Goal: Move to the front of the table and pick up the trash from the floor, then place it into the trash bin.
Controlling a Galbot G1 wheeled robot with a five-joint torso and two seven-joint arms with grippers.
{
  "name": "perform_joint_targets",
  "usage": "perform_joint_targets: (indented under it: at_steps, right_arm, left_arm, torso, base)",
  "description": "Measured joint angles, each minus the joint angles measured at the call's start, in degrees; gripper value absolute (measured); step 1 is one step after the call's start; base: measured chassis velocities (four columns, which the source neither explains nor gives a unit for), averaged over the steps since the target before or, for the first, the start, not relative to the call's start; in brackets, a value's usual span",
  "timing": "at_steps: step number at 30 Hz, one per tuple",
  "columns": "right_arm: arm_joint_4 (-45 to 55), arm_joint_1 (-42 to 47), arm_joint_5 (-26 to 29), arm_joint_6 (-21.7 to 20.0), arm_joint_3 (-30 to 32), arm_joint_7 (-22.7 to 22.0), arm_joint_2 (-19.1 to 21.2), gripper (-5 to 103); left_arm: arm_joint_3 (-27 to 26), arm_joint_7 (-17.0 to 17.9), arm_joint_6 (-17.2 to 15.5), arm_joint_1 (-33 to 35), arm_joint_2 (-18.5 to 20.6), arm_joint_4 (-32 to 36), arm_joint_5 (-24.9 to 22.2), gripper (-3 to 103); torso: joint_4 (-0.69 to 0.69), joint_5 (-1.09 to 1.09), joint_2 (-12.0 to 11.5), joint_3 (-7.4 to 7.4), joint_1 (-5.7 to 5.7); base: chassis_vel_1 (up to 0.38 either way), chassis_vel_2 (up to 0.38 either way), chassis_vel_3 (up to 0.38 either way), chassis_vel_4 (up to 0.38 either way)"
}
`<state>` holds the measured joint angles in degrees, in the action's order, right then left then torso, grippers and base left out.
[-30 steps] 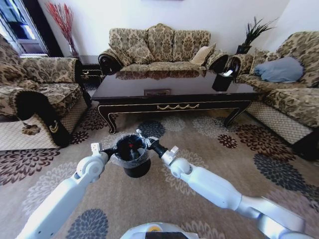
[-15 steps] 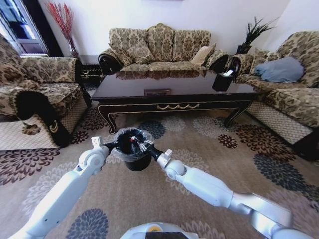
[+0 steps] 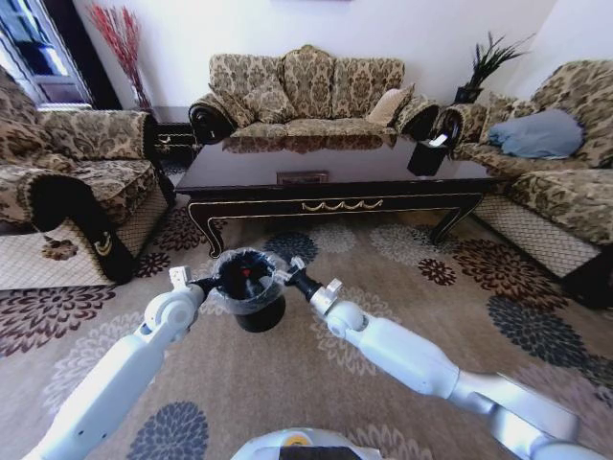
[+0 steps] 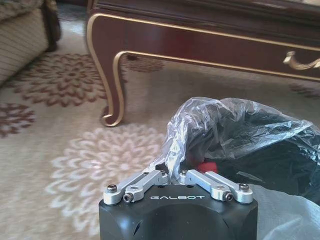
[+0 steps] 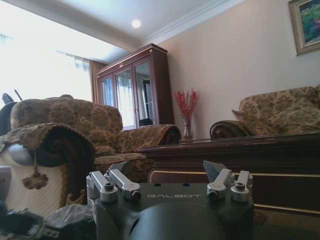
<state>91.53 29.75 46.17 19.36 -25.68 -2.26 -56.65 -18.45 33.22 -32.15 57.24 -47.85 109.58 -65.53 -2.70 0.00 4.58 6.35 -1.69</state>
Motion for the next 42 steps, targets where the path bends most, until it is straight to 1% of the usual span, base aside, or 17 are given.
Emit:
perform_joint_targets:
  at_steps: [1, 2, 3, 4, 5, 8, 10, 12, 15, 18, 23, 27, 34, 35, 36, 38, 42]
  right_arm:
    - [-0.6, 0.3, -0.7, -0.1, 1.2, -0.9, 0.1, 90]
    - [-1.3, 0.7, -1.6, -0.1, 2.3, -1.9, 0.2, 90]
    - [-2.2, 1.4, -3.0, -0.2, 3.8, -3.5, 0.3, 95]
    - [-2.2, 1.4, -3.0, -0.2, 3.8, -3.5, 0.3, 95]
    - [-2.7, 2.0, -3.9, -0.4, 4.9, -4.7, 0.4, 99]
    - [-4.0, 3.6, -6.0, -0.8, 7.3, -7.1, 0.9, 100]
    - [-4.7, 4.2, -6.7, -0.9, 8.2, -7.4, 1.0, 100]
    - [-6.6, 5.4, -8.2, -0.9, 10.2, -7.7, 1.0, 100]
    - [-8.0, 6.3, -9.2, -0.8, 11.5, -8.0, 0.9, 100]
    - [-10.2, 8.4, -10.0, -0.8, 14.4, -9.8, 0.9, 100]
    - [-10.7, 10.5, -10.2, -0.8, 16.6, -10.3, 1.2, 100]
    - [-10.1, 12.4, -10.4, -0.7, 18.2, -10.2, 1.6, 100]
    - [-8.6, 13.7, -10.5, -0.7, 19.2, -10.1, 2.1, 100]
    - [-8.4, 13.9, -10.6, -0.7, 19.3, -10.1, 2.2, 100]
    - [-8.2, 14.1, -10.6, -0.7, 19.5, -10.1, 2.3, 100]
    - [-8.0, 14.4, -10.7, -0.7, 19.7, -10.1, 2.4, 100]
    - [-7.0, 16.0, -11.0, -0.7, 20.7, -10.0, 2.6, 100]
  left_arm:
    - [-0.9, 0.8, -0.1, 0.7, 0.3, 0.1, 0.1, 5]
    - [-1.8, 1.7, -0.1, 1.5, 0.4, 0.2, 0.1, 5]
    - [-3.2, 2.9, -0.2, 2.6, 0.2, 0.5, -0.2, 5]
    - [-3.2, 2.9, -0.2, 2.6, 0.2, 0.5, -0.2, 5]
    - [-4.4, 3.7, -0.3, 3.9, -0.2, 0.7, -0.4, 5]
    - [-7.0, 4.2, -0.2, 7.8, -1.3, 1.1, -0.2, 5]
    - [-7.6, 4.2, 0.3, 9.2, -1.8, 1.0, 0.4, 5]
    - [-8.8, 4.3, 1.9, 11.5, -3.6, 0.4, 1.4, 5]
    - [-9.3, 4.7, 2.8, 12.7, -4.7, 0.1, 1.8, 5]
    - [-10.2, 5.0, 4.6, 14.6, -6.8, -1.1, 4.0, 5]
    - [-10.9, 4.6, 6.2, 15.2, -7.8, -3.7, 6.0, 5]
    - [-11.2, 3.9, 8.1, 15.0, -8.7, -7.4, 7.8, 5]
    - [-10.8, 4.5, 8.7, 15.2, -10.2, -8.7, 8.9, 5]
    - [-10.7, 5.1, 8.7, 15.3, -10.3, -8.4, 8.9, 1]
    - [-10.7, 5.3, 8.7, 15.5, -10.3, -8.1, 8.9, 4]
    - [-10.9, 5.5, 8.7, 15.8, -10.2, -7.7, 8.9, 4]
    - [-12.4, 5.8, 8.6, 18.7, -9.6, -5.0, 8.6, 25]
  torso:
    - [0.0, 0.0, 0.0, -0.01, 0.0]
    - [0.0, 0.0, 0.0, -0.01, 0.0]
    - [0.0, 0.01, 0.0, 0.0, 0.0]
    - [0.0, 0.01, 0.0, 0.0, 0.0]
    - [0.0, 0.02, 0.0, 0.0, 0.0]
    - [0.0, 0.01, 0.0, -0.01, 0.0]
    - [0.0, 0.01, 0.0, -0.01, 0.0]
    - [0.01, 0.0, 0.0, -0.01, 0.0]
    - [0.0, 0.01, 0.0, 0.0, 0.0]
    - [-0.01, 0.01, 0.0, 0.0, 0.0]
    - [-0.01, 0.01, 0.0, 0.0, 0.0]
    - [0.0, 0.01, 0.0, -0.01, 0.01]
    - [0.01, 0.03, 0.0, -0.01, 0.0]
    - [-0.01, 0.01, 0.0, -0.01, 0.0]
    - [-0.01, 0.01, 0.0, -0.01, 0.0]
    - [-0.02, 0.01, 0.0, -0.01, 0.0]
    - [-0.01, 0.0, 0.0, 0.0, 0.0]
  base:
    - [0.0, 0.0, 0.0, 0.0]
    - [0.0, 0.0, 0.0, 0.0]
    - [0.0, 0.0, 0.0, 0.0]
    - [0.0, 0.0, 0.0, 0.0]
    - [0.0, 0.0, 0.0, 0.0]
    - [0.0, 0.0, 0.0, 0.0]
    - [0.0, 0.0, 0.0, 0.0]
    - [0.0, 0.0, 0.0, 0.0]
    - [0.0, 0.0, 0.0, 0.0]
    - [0.0, 0.0, 0.0, 0.0]
    - [0.0, 0.0, 0.0, 0.0]
    - [0.0, 0.0, 0.0, 0.0]
    - [0.0, 0.0, 0.0, 0.0]
    - [0.0, 0.0, 0.0, 0.0]
    - [0.0, 0.0, 0.0, 0.0]
    - [0.0, 0.0, 0.0, 0.0]
    - [0.0, 0.0, 0.0, 0.0]
